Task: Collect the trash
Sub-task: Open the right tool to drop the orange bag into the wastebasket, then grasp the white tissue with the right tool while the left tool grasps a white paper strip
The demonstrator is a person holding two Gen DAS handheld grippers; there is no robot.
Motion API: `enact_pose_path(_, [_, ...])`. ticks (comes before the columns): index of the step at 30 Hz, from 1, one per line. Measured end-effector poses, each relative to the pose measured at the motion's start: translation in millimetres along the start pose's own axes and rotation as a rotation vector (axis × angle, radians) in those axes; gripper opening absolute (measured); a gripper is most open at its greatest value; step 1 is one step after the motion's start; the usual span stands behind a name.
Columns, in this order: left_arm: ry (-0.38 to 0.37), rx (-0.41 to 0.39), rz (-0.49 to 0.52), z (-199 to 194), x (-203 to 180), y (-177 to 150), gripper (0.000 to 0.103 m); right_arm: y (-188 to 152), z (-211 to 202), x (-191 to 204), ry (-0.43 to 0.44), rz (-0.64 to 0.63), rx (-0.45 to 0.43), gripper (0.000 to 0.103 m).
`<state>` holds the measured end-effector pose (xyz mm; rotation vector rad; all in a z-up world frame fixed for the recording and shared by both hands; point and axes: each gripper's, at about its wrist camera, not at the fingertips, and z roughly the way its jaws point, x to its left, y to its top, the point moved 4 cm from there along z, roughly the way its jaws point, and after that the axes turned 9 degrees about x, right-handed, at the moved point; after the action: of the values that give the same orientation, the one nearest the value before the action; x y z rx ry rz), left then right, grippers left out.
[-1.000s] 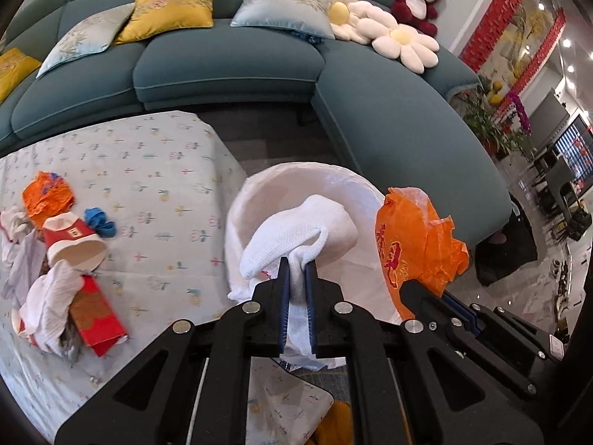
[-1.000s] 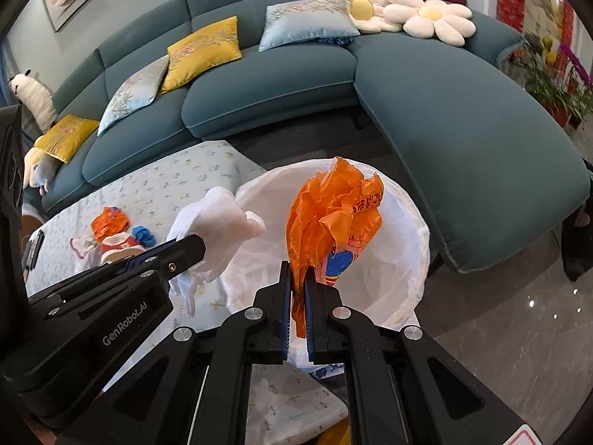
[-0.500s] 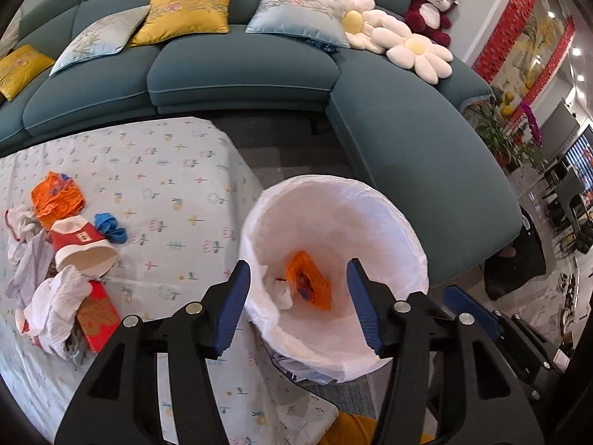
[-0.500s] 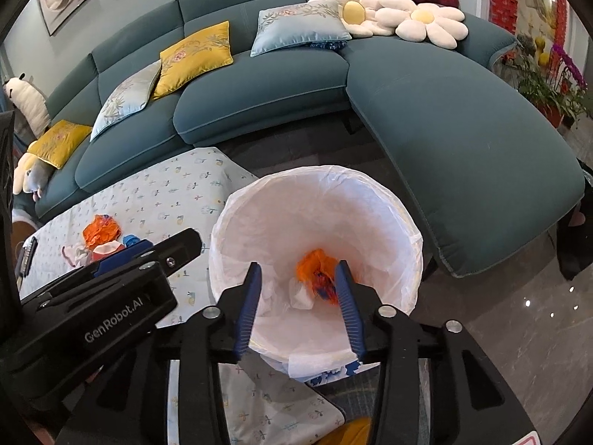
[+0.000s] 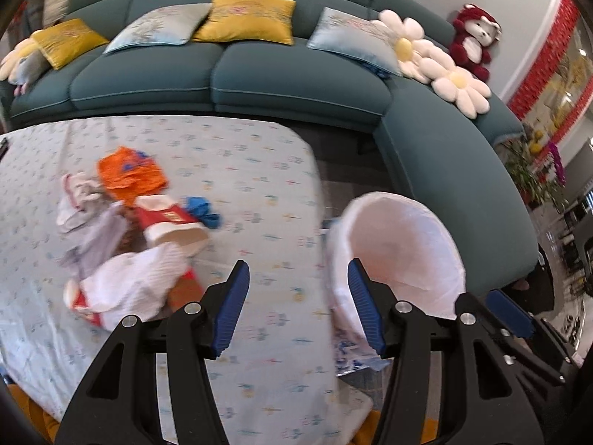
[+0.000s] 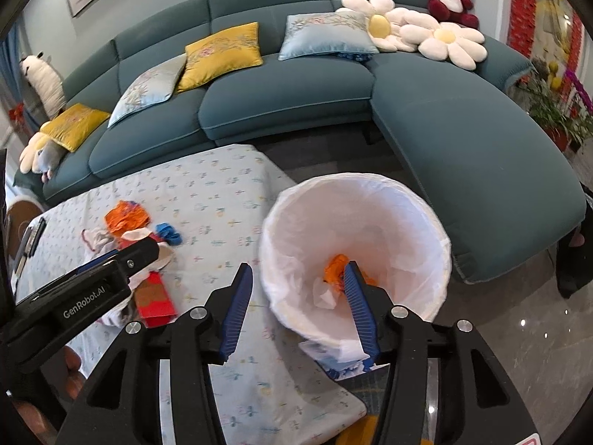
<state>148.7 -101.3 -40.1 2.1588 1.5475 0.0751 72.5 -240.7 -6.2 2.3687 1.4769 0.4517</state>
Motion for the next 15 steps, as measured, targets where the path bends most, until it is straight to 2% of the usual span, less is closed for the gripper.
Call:
enact_pose_path(11, [0.064,-0.035,-0.092,-31,82,-12,0.053,-13,-2,73,0.029,-0.105,0.019,0.05])
enact_pose_path(14, [0.099,-0.044,-0.119,-38,109,-16,0.065,-18,1,94,0.035,-0.134,0.029,0.05])
enact_pose_path(15, [0.105,-0.047,-0.128,-39,116,-17,0.066,-20,3,101,0.038,-0.144,0.035,0.05])
